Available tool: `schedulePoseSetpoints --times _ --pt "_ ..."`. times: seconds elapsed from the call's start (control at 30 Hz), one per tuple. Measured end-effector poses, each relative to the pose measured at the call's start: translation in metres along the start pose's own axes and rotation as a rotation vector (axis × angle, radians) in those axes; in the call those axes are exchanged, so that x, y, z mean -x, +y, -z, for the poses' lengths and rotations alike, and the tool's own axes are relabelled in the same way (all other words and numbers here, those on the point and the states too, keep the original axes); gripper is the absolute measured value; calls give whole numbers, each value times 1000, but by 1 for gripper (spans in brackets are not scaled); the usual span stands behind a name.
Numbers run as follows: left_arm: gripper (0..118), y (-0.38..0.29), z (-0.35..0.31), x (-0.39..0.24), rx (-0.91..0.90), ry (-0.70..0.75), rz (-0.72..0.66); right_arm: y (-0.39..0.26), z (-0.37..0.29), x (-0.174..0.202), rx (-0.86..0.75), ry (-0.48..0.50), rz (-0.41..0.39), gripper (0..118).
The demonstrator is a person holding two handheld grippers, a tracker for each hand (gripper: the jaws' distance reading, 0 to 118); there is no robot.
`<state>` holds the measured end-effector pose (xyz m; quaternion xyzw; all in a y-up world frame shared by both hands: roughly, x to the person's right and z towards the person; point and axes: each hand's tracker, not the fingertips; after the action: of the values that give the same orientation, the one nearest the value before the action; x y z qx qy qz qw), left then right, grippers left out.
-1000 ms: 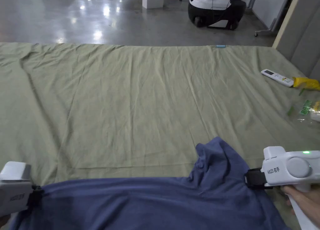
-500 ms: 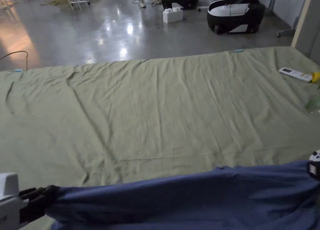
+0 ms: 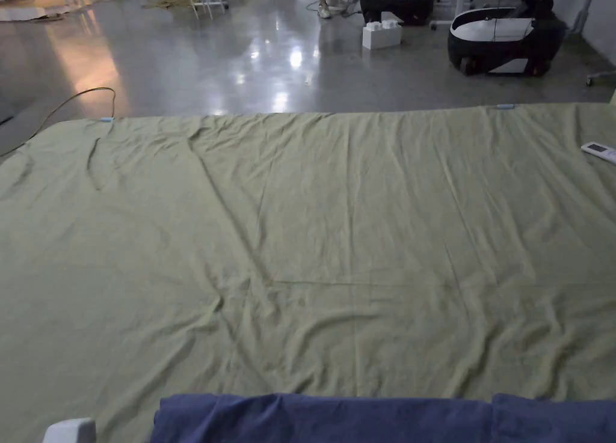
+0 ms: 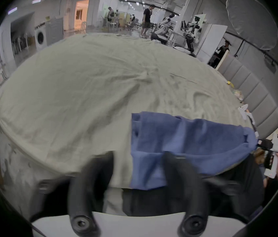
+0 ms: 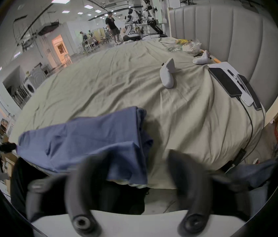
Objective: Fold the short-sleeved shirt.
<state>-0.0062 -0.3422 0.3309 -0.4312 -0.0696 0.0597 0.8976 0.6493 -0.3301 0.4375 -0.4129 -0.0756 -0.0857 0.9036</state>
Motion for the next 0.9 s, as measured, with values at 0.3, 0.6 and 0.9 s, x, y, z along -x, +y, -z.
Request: schedulePoseSetpoints --times 0.3,0.6,0.9 --pt "88 17 -113 -37 -411 139 208 15 -87 28 -347 -8 107 82" --pt "85 36 -215 -105 -816 88 181 53 -175 114 -666 79 -132 74" --pt "0 25 -226 -136 -792 50 243 44 -185 138 -745 129 -164 1"
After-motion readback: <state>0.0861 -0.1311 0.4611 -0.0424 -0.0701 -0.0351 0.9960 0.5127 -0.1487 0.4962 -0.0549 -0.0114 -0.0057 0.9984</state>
